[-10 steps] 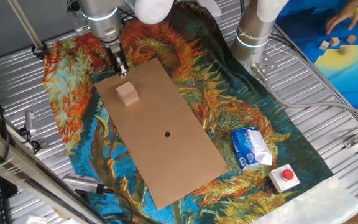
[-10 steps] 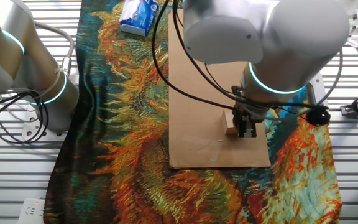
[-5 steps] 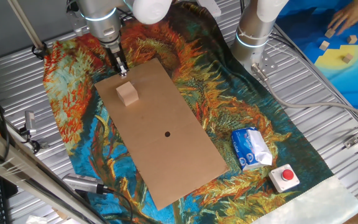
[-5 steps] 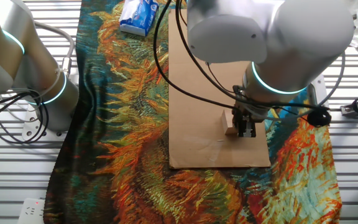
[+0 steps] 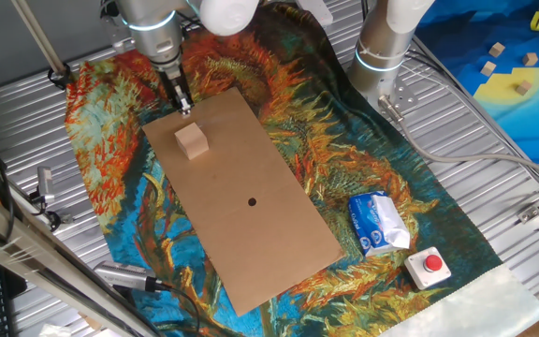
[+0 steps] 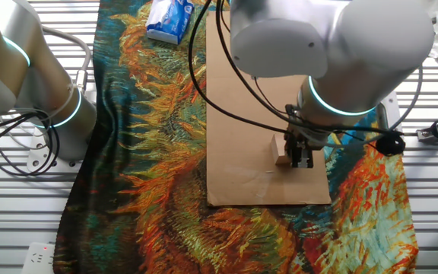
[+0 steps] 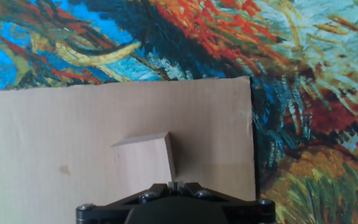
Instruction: Use the gripper to push the small block from left to right
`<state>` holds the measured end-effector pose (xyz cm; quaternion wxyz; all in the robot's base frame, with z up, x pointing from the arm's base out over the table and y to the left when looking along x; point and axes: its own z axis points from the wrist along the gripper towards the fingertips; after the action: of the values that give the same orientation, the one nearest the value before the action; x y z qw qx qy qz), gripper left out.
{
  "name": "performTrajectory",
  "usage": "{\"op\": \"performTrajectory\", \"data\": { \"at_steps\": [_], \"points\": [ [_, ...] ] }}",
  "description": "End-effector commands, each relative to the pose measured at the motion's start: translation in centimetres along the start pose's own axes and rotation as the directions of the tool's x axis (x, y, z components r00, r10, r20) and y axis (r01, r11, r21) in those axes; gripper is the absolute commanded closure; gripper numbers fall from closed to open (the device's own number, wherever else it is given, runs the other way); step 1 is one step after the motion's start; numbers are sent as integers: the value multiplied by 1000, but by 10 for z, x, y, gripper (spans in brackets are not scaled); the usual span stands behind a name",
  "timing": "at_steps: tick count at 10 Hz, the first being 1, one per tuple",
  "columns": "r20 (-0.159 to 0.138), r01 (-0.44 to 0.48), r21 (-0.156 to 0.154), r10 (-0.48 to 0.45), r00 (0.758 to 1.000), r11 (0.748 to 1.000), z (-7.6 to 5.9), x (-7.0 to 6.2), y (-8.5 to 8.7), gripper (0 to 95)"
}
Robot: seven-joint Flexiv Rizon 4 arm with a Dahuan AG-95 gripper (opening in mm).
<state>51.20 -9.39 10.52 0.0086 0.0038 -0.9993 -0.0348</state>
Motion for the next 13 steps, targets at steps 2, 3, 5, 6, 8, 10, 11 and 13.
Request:
{"op": "performTrajectory", "data": {
  "at_steps": [2,3,5,6,8,10,11,13],
  "points": [
    [-69,66,24,-64,996,998,0,-1,1,950],
    [-72,71,33,-68,995,997,0,-1,1,950],
    [-100,75,46,-70,993,996,0,-1,1,950],
    [-115,84,57,-77,990,995,0,-1,1,950],
    [-138,131,108,-116,984,985,0,-1,1,950],
    [-145,130,124,-112,983,984,0,-1,1,950],
    [-141,130,121,-113,984,984,0,-1,1,950],
    [-140,132,110,-116,983,985,0,-1,1,950]
  ]
}}
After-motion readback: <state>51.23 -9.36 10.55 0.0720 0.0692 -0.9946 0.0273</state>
